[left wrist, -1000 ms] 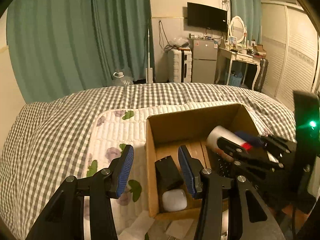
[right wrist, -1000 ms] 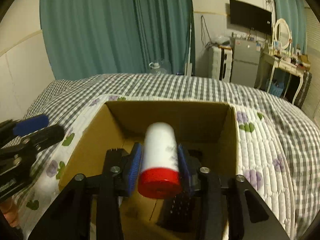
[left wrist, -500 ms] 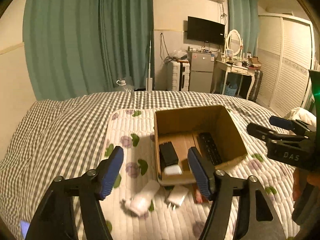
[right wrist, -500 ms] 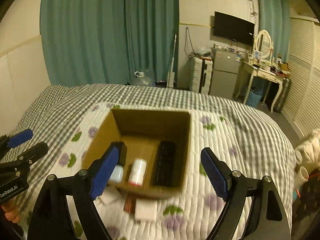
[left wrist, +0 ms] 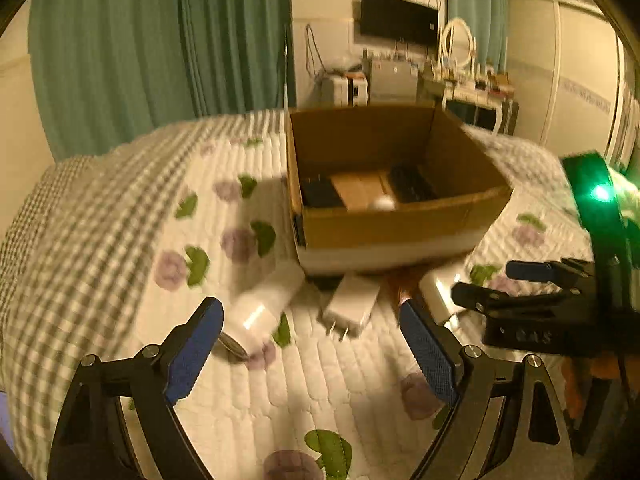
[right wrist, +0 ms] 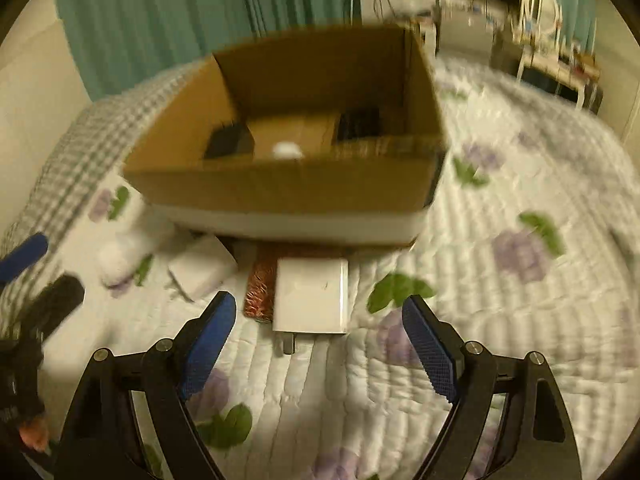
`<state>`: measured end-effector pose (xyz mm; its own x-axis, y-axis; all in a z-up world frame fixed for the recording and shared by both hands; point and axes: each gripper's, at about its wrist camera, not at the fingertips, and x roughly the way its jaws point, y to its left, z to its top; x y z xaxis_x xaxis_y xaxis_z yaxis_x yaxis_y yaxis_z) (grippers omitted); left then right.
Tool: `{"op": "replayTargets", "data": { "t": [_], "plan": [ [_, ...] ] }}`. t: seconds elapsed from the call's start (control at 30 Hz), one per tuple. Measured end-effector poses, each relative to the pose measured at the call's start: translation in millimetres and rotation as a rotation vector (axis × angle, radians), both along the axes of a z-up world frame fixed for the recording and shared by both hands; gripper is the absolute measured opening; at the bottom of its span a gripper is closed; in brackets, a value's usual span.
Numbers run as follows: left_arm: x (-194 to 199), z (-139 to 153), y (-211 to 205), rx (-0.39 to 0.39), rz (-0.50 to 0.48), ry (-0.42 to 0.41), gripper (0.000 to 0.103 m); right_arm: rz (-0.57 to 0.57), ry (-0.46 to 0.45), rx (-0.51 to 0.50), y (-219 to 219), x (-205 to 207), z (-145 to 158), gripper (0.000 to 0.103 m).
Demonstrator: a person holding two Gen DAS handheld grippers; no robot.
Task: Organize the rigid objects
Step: 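Grasp the white cube charger with the right gripper while the left gripper grasps the white flat plug adapter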
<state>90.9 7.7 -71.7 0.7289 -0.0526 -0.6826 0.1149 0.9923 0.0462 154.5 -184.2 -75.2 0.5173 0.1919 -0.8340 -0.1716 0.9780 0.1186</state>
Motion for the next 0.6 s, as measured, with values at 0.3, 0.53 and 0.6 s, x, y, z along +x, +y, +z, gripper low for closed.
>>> {"op": "replayTargets", "data": {
  "t": [0.3,0.53,0.6],
  "plan": [
    [12.3,-23.9,-2.9,0.029,0.022,0.061,0.092,0.063,0.104,-0.050,15.3,28.3,-39.2,0.050],
    [31.8,-37.3,-28.9,0.065,-0.018,0.095,0.092,0.056,0.030,-0.047,-7.0,9.9,-8.9,0.050],
    [40.3,-47.1,-38.0,0.089,-0.028,0.109,0.092,0.034,0.025,-0.035,-19.7,7.6,-3.2,0.050]
  ]
}}
